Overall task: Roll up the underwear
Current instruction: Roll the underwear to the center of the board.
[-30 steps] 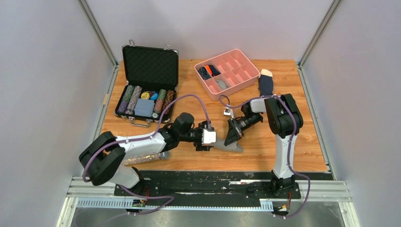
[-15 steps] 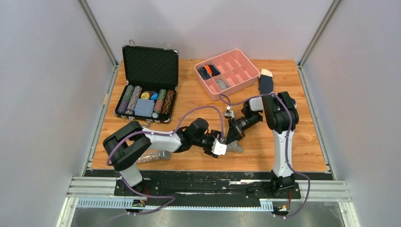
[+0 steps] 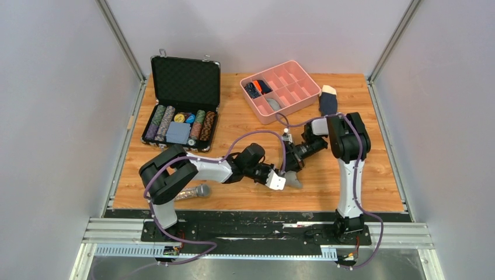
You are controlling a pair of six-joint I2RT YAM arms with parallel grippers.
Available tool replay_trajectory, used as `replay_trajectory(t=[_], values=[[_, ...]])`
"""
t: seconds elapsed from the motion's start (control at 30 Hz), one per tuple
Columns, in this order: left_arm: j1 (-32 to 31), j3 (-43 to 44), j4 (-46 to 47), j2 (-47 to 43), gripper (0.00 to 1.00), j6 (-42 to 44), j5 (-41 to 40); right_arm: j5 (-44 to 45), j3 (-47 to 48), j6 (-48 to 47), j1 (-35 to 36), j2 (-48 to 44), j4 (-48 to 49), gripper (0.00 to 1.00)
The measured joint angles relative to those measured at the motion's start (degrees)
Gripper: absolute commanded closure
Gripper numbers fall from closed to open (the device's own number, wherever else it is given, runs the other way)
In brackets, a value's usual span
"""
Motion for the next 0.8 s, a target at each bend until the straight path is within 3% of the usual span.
replay_trajectory(t=[0.07,0.1,0.17,0.37,0.5,0.57,0.63,0.7,0.8], values=[[0.2,2.6,-2.8,1.1,0.86,0.5,0.7,-2.5,0.0,-1.5,-1.0,-0.7,-0.9,0.21],[0.2,3.9,-4.2,1.7,0.88,0.6,1.2,-2.4,-0.1,-1.0,-1.6,-1.9,-0.7,0.04],[0.8,8.3,-9.5,3.5,0.91,1.3,3.1,-2.6,-0.3,0.3,-2.9,-4.9,-0.5,0.0],[2.3,16.6,-20.5,7.1,0.96,1.9,8.0,3.7,-1.2,1.5,-15.7,-26.0,9.0,0.0],[3.5,21.4,-26.5,9.4,0.96,1.6,11.1,13.6,-17.2,1.0,-24.2,-59.4,32.3,0.0],[4.2,24.0,-29.7,10.9,0.96,1.3,13.0,14.3,-27.6,-3.1,-22.8,-77.7,40.0,0.05],[4.7,26.2,-32.4,12.0,0.96,1.1,14.7,12.8,-33.9,-9.4,-18.5,-90.1,40.8,0.18],[5.2,28.3,-35.1,13.2,0.95,0.9,16.2,12.3,-36.6,-15.0,-14.1,-94.2,37.3,0.3],[5.7,31.1,-38.7,14.8,0.94,0.3,18.6,15.8,-39.1,-19.1,-3.8,-95.2,30.8,0.34]])
